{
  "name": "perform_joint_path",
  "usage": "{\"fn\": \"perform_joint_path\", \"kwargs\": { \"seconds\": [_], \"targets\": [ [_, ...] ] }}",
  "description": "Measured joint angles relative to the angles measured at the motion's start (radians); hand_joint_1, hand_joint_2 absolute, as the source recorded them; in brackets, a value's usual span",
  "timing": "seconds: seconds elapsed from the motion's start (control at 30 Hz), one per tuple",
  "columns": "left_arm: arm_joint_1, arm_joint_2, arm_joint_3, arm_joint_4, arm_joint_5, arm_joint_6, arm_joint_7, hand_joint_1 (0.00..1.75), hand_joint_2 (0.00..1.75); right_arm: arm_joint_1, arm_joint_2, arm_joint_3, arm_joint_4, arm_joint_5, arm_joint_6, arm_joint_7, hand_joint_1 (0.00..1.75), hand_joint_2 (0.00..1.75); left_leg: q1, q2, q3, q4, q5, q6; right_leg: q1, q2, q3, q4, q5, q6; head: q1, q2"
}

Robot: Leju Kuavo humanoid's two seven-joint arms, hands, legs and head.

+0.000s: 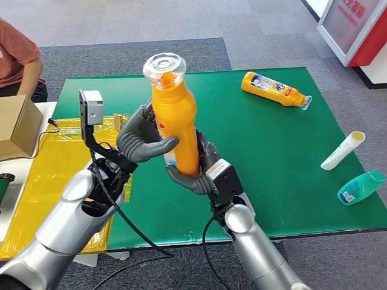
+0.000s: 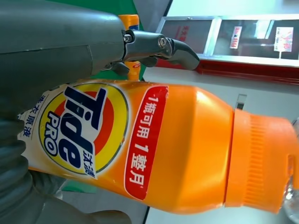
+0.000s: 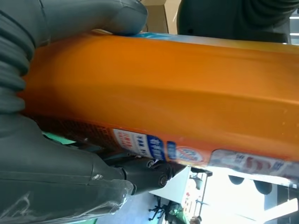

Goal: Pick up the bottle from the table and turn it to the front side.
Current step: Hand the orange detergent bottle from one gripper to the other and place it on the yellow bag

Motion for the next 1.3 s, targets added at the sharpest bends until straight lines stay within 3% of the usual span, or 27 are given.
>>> {"fn": "perform_joint_path", "kwargs": {
  "seconds": [0.07,0.1,0.2,0.23,1.3],
  "targets": [
    [-0.008,-0.008,-0.008,0.005,0.000,0.006,0.002,0.00,1.75,-0.003,0.000,0.004,0.005,-0.001,-0.005,-0.001,1.75,1.75,0.000,0.000,0.000,0.000,0.000,0.000,0.000,0.000,0.000,0.000,0.000,0.000,0.000,0.000],
    [-0.012,-0.013,-0.015,0.007,-0.001,0.011,0.004,0.36,1.75,-0.004,0.000,0.006,0.008,-0.002,-0.007,-0.001,1.75,1.75,0.000,0.000,0.000,0.000,0.000,0.000,0.000,0.000,0.000,0.000,0.000,0.000,0.000,0.000],
    [-0.025,-0.021,-0.030,0.013,-0.006,0.028,0.006,1.67,1.75,-0.007,0.001,0.008,0.016,-0.007,-0.011,-0.003,1.75,1.75,0.000,0.000,0.000,0.000,0.000,0.000,0.000,0.000,0.000,0.000,0.000,0.000,0.000,0.000],
    [-0.027,-0.022,-0.033,0.014,-0.008,0.034,0.005,1.75,1.75,-0.007,0.001,0.008,0.019,-0.010,-0.012,-0.003,1.75,1.75,0.000,0.000,0.000,0.000,0.000,0.000,0.000,0.000,0.000,0.000,0.000,0.000,0.000,0.000],
    [-0.028,-0.005,-0.041,0.018,-0.047,0.070,-0.028,1.75,1.75,-0.008,0.001,0.023,0.027,-0.020,-0.032,0.004,1.75,1.75,0.000,0.000,0.000,0.000,0.000,0.000,0.000,0.000,0.000,0.000,0.000,-0.001,0.000,0.000]
  ]
}}
